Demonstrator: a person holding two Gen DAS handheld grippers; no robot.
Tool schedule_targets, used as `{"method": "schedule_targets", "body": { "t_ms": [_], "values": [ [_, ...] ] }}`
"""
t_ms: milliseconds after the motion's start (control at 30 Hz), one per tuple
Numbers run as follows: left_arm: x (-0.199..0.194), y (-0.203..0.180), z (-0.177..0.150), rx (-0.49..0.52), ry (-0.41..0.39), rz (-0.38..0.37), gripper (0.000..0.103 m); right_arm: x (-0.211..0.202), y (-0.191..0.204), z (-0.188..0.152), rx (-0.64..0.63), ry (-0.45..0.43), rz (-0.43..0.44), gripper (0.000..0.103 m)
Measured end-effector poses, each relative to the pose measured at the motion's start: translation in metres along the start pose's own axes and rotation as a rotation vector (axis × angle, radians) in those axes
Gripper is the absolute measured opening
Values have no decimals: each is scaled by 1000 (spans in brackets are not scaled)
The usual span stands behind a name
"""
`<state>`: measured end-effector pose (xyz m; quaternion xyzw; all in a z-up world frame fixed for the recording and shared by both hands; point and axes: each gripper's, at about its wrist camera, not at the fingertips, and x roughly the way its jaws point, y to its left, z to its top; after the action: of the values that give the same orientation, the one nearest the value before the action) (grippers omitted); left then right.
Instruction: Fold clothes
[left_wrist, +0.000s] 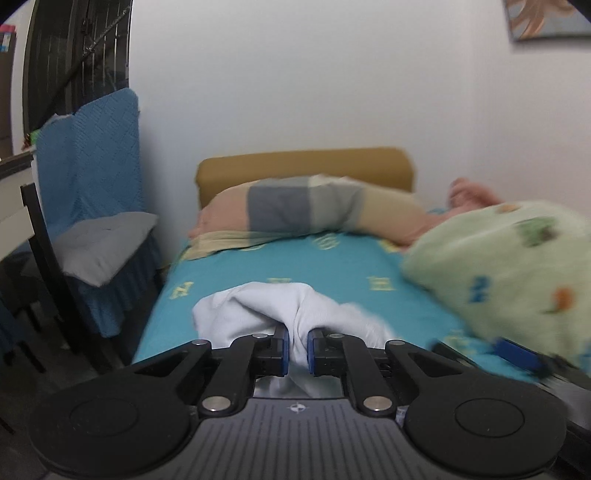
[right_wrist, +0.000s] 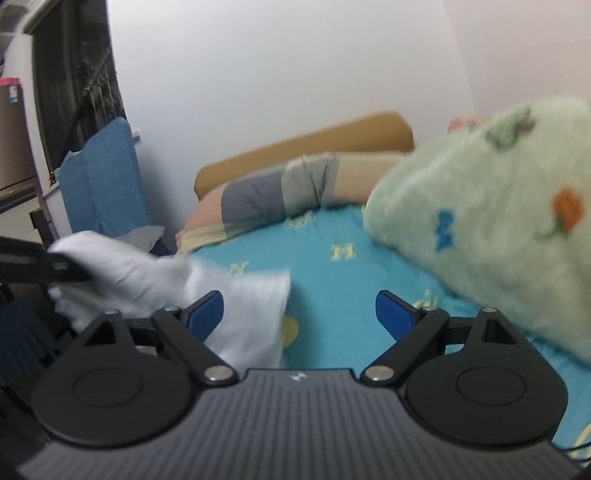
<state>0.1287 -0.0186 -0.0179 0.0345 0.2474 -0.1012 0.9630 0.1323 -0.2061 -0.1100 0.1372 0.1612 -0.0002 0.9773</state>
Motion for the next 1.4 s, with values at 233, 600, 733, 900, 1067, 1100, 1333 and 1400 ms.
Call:
{"method": "schedule_targets", "body": {
  "t_ms": [233,600,733,900,1067,1100,1333,1400],
  "values": [
    [-81,19,-23,-109,-4,-185,10,-69,-13,23,31,-8,4,91],
    [3,87,-60,-286,136,-187,15,-88,76,-31,-262,414,340,83],
    [23,109,-71,-409,136,-228,21,-59,102,-69,-440,506,325,80],
    [24,119,-71,-443,128,-241,31,-35,109,-83,-546,501,241,44],
    [25,129,-70,-477,119,-254,49,-38,68,-38,-281,435,197,10],
    [26,132,-70,-484,117,-257,50,-43,57,-25,-222,409,200,9],
    [30,123,-69,-445,142,-226,52,-65,-1,37,-68,214,156,7],
    [36,113,-71,-387,156,-190,52,-47,-16,36,-47,232,98,7]
  ]
}}
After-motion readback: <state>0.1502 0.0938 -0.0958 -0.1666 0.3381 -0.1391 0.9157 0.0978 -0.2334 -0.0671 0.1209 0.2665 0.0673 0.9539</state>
